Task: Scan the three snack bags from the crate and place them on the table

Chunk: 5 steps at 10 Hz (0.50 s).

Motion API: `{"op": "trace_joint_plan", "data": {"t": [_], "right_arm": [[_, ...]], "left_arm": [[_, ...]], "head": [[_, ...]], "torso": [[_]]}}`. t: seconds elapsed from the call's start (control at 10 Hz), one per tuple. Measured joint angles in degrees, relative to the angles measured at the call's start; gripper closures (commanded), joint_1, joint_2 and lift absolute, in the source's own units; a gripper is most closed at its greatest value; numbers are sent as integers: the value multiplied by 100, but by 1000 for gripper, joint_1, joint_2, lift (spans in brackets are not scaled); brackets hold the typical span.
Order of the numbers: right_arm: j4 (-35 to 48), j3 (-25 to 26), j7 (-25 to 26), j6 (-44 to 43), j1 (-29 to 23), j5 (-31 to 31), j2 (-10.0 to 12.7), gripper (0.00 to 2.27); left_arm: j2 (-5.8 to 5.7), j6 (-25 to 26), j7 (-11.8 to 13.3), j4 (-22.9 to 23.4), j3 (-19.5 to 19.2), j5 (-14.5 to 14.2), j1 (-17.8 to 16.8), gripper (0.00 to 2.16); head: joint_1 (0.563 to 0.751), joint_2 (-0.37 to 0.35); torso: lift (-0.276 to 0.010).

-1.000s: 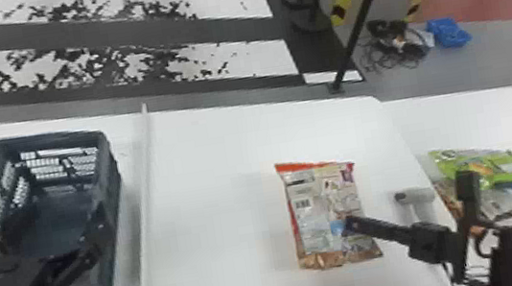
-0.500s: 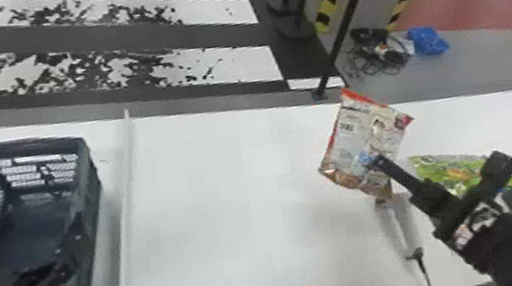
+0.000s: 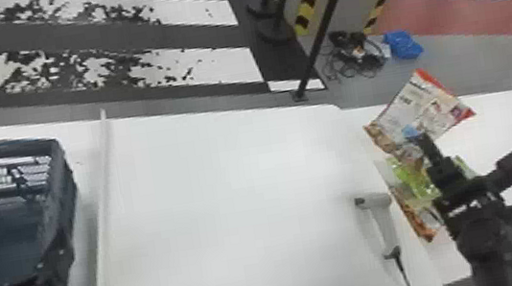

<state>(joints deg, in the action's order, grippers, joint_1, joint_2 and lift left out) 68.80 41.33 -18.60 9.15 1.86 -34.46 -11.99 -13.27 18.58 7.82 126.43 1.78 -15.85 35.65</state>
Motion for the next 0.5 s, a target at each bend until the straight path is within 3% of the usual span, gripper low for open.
{"op": "trace_joint_plan", "data": {"t": [0.3,0.5], "right_arm": [[-1470,-492,874,-1269,701,738,-426,2111],[-2118,-723,1356,-1528,1017,1191,-629,2111]], "left_arm": [[0,18,-17,171,38,63,101,80],[-2,1,-5,282,26,64,177,80]], "head": [[695,-350],[695,-350]], "torso": [[-37],[-37]]}}
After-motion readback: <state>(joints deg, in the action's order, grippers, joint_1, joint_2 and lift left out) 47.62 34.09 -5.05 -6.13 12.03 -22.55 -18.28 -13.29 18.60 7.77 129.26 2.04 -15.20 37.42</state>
